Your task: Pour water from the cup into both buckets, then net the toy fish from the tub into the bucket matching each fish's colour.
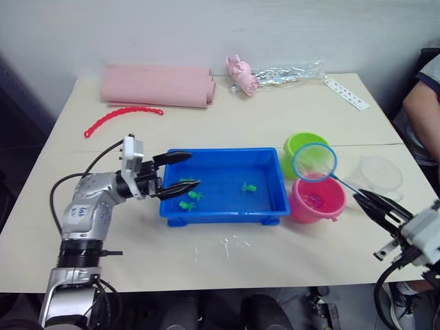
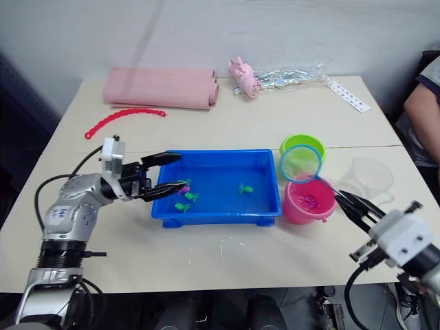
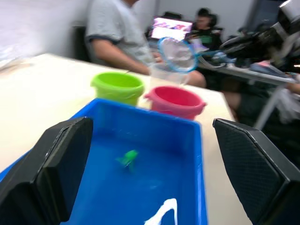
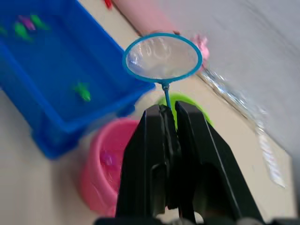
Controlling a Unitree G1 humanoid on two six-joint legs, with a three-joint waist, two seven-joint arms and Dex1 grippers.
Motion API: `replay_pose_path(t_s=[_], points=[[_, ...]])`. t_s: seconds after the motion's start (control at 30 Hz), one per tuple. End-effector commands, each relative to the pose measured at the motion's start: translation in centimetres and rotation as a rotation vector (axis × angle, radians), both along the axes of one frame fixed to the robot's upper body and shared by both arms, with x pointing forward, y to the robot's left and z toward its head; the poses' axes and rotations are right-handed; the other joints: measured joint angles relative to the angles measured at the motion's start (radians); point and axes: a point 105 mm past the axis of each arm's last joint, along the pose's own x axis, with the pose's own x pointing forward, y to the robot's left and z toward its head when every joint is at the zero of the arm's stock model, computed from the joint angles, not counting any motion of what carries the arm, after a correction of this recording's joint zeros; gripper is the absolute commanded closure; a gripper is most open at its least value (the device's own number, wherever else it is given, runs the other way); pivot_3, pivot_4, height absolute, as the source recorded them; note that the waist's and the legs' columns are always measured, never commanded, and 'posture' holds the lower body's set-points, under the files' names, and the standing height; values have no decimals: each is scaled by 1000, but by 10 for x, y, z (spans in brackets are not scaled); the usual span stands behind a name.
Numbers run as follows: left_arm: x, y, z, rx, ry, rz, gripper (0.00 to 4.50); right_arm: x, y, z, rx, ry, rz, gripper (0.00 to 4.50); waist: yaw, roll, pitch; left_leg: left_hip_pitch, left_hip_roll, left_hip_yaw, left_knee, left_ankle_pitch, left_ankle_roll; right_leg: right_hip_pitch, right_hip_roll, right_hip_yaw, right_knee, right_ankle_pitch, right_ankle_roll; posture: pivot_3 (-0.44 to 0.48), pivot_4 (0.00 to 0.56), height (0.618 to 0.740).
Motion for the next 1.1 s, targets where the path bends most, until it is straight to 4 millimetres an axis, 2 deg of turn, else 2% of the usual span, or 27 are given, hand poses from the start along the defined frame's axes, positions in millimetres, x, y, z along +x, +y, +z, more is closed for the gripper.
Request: replay_pose_path(t_s=[0.03, 0.2, 0.33, 0.43, 0.57, 0.67, 0.9, 1.1], points=[[-15, 43, 3, 19, -35, 160, 11, 22, 41, 3, 91, 195, 194, 4500, -6, 0, 0, 0, 0, 1, -1, 0, 0, 0, 0, 1, 0, 0, 0, 0, 150, 740], [-31, 68, -1, 50, -24, 286, 11, 47, 76, -9, 58, 400, 305, 4500, 12, -1, 0, -2, 0, -3, 0, 0, 0, -1, -1, -2, -2, 0, 0, 0, 150, 740], [-45, 75, -3, 83, -2, 322, 11, 66, 105, -18, -21, 464, 363, 4500, 17, -2, 0, -4, -1, -2, 2, -2, 2, -1, -3, -2, -4, 0, 0, 0, 150, 740], [-51, 75, -4, 107, 10, 321, 11, 75, 120, -23, -43, 483, 380, 4500, 18, -2, 0, -4, -1, -2, 2, -2, 2, -1, -3, -2, -3, 0, 0, 0, 150, 740], [-56, 74, -6, 135, 21, 318, 11, 87, 138, -38, -134, 455, 417, 4500, 11, -2, 0, -4, -1, -2, 1, -2, 1, -2, -3, -2, -3, 0, 0, 0, 150, 740], [-57, 72, -8, 144, 28, 312, 11, 94, 150, -40, -154, 410, 444, 4500, 3, -2, 0, -3, -1, -2, 1, -2, 1, -2, -3, -2, -2, 0, 0, 0, 150, 740], [-58, 66, -12, 154, 39, 297, 11, 106, 169, -33, -174, 308, 497, 4500, 2, -2, 0, -3, -1, -2, 0, -2, 1, -3, -3, -2, 0, 0, 0, 0, 150, 740], [-57, 64, -13, 151, 46, 289, 11, 116, 177, -27, -168, 257, 495, 4500, 2, -2, 0, -3, -1, -1, 0, -2, 1, -3, -2, -2, 1, 0, 0, 0, 150, 740]])
